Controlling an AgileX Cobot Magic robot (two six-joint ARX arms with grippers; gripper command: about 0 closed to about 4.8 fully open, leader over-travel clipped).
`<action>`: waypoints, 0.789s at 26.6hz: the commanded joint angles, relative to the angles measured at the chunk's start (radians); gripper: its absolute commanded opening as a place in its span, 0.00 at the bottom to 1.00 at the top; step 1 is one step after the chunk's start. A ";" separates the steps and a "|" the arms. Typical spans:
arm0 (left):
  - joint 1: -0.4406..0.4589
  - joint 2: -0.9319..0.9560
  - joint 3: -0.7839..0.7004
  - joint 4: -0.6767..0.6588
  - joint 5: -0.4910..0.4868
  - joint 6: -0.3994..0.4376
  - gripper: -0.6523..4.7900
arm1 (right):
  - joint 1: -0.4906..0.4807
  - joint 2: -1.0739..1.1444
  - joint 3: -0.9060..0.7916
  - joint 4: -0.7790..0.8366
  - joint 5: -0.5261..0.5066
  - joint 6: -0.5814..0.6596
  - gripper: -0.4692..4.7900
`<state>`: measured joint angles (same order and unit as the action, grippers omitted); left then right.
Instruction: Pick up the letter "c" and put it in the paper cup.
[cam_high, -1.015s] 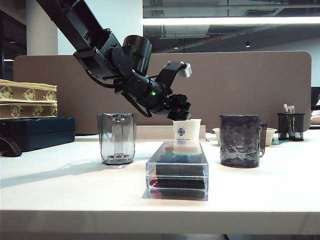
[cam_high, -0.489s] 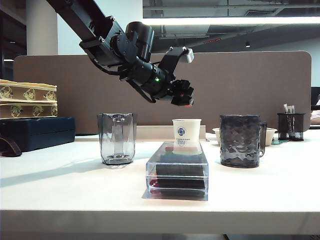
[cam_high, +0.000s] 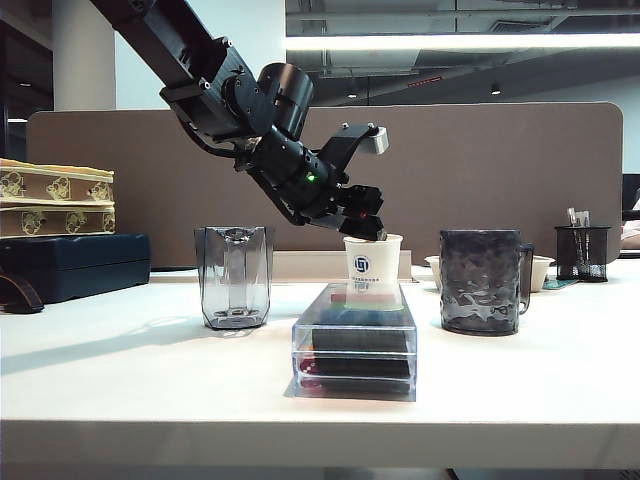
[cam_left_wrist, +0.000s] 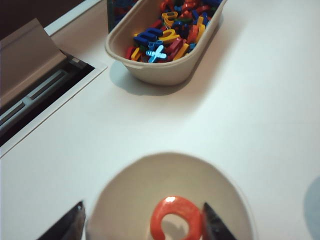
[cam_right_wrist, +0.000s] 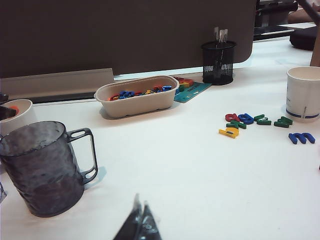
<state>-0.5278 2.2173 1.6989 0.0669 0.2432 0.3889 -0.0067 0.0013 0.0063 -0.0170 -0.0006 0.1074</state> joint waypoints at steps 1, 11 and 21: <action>0.000 -0.009 0.006 0.060 -0.009 -0.001 0.64 | 0.000 0.000 -0.007 0.013 -0.001 0.001 0.09; 0.000 0.006 0.006 0.043 -0.034 -0.023 0.64 | 0.000 0.000 -0.007 0.012 -0.001 0.001 0.09; 0.000 0.003 0.086 0.068 -0.038 -0.027 0.64 | 0.000 0.000 -0.007 0.013 -0.001 0.001 0.09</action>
<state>-0.5270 2.2265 1.7809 0.1360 0.2050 0.3660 -0.0067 0.0013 0.0063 -0.0170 -0.0006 0.1074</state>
